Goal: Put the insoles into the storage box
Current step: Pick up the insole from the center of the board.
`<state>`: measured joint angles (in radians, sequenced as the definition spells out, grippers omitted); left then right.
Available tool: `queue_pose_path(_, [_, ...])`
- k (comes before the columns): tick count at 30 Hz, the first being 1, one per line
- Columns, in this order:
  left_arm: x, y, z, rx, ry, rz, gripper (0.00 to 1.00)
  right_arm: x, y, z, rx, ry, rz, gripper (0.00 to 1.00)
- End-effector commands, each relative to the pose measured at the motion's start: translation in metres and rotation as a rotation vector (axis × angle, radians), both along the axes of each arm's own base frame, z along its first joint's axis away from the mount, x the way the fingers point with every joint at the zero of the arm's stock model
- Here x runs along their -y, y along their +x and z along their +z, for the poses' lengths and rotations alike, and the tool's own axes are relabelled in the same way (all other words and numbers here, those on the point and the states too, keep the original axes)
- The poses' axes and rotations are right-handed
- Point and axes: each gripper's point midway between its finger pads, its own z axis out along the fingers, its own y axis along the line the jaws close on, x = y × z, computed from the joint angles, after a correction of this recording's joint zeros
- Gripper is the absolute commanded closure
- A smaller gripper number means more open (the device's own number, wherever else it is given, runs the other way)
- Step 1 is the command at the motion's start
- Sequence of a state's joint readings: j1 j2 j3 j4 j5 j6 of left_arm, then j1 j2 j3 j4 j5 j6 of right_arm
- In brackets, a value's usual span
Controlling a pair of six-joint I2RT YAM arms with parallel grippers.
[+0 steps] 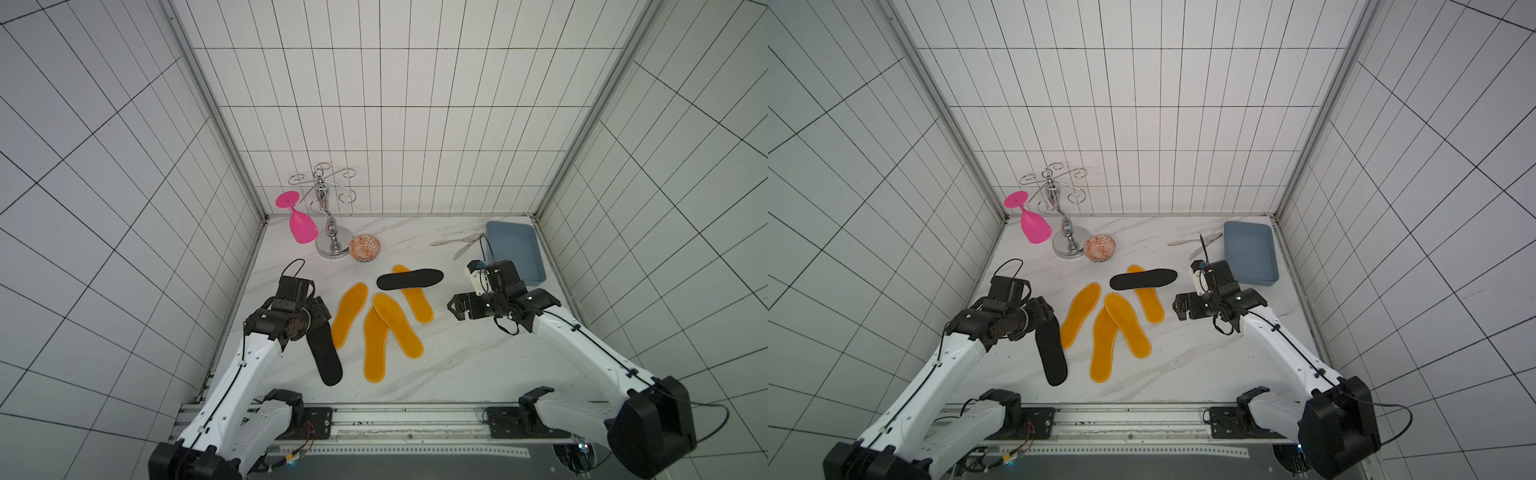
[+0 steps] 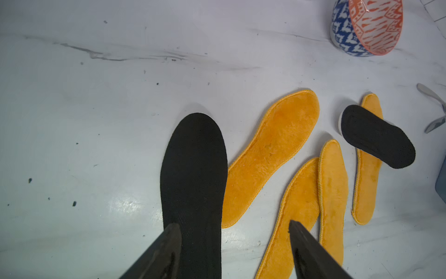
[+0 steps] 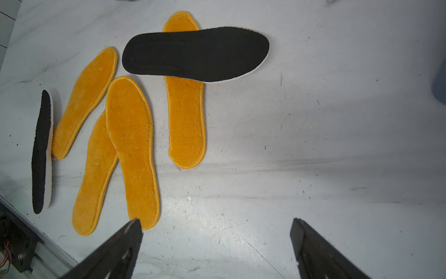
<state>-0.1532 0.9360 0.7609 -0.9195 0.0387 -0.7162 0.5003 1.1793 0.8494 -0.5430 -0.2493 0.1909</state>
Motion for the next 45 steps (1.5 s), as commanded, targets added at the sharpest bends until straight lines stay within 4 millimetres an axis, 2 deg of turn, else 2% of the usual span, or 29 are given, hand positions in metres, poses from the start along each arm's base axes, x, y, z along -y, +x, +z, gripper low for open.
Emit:
queue_pose_path(1, [-0.012,-0.014,-0.015,-0.08,-0.014,0.115,0.28,-0.012,0.01,0.024,0.05,0.03,0.032,0.01])
queue_pose_path(4, [-0.018,-0.023,-0.04,-0.144,-0.001,0.181,0.29,-0.015,0.012,0.025,0.053,0.027,0.047,0.01])
queue_pose_path(7, [-0.02,-0.02,-0.046,-0.162,0.006,0.197,0.31,-0.015,0.013,0.025,0.053,0.011,0.061,0.01])
queue_pose_path(10, [-0.019,-0.027,-0.066,-0.2,-0.016,0.213,0.34,-0.015,0.013,0.025,0.051,0.012,0.065,0.01])
queue_pose_path(13, [-0.015,-0.027,-0.074,-0.195,-0.039,0.215,0.39,-0.014,0.011,0.023,0.05,0.004,0.067,0.01])
queue_pose_path(16, [-0.015,-0.036,-0.091,-0.255,-0.046,0.228,0.41,-0.013,0.009,0.021,0.046,-0.001,0.071,0.01])
queue_pose_path(20, [-0.013,-0.039,-0.102,-0.279,-0.053,0.217,0.52,-0.01,0.007,0.018,0.037,-0.015,0.074,0.01])
queue_pose_path(28, [0.0,-0.044,-0.126,-0.338,-0.056,0.143,0.59,-0.01,0.004,0.01,0.013,-0.016,0.082,0.01])
queue_pose_path(29, [0.001,-0.045,-0.129,-0.35,-0.047,0.136,0.62,-0.011,0.004,0.011,0.014,-0.015,0.082,0.01])
queue_pose_path(30, [0.002,-0.045,-0.131,-0.358,-0.046,0.129,0.7,-0.011,0.003,0.01,0.011,-0.017,0.082,0.01])
queue_pose_path(32, [0.002,-0.045,-0.133,-0.366,-0.042,0.127,0.83,-0.01,0.004,0.011,0.013,-0.017,0.078,0.01])
queue_pose_path(37, [0.002,-0.043,-0.129,-0.358,-0.033,0.101,0.98,-0.01,0.005,0.013,0.017,-0.016,0.075,0.01])
queue_pose_path(40, [0.004,-0.038,-0.117,-0.323,-0.04,0.084,1.0,-0.01,0.004,0.013,0.012,-0.013,0.073,0.01])
queue_pose_path(45, [0.007,-0.023,-0.082,-0.24,-0.045,0.061,1.0,-0.015,0.006,0.02,0.012,0.014,0.076,0.01])
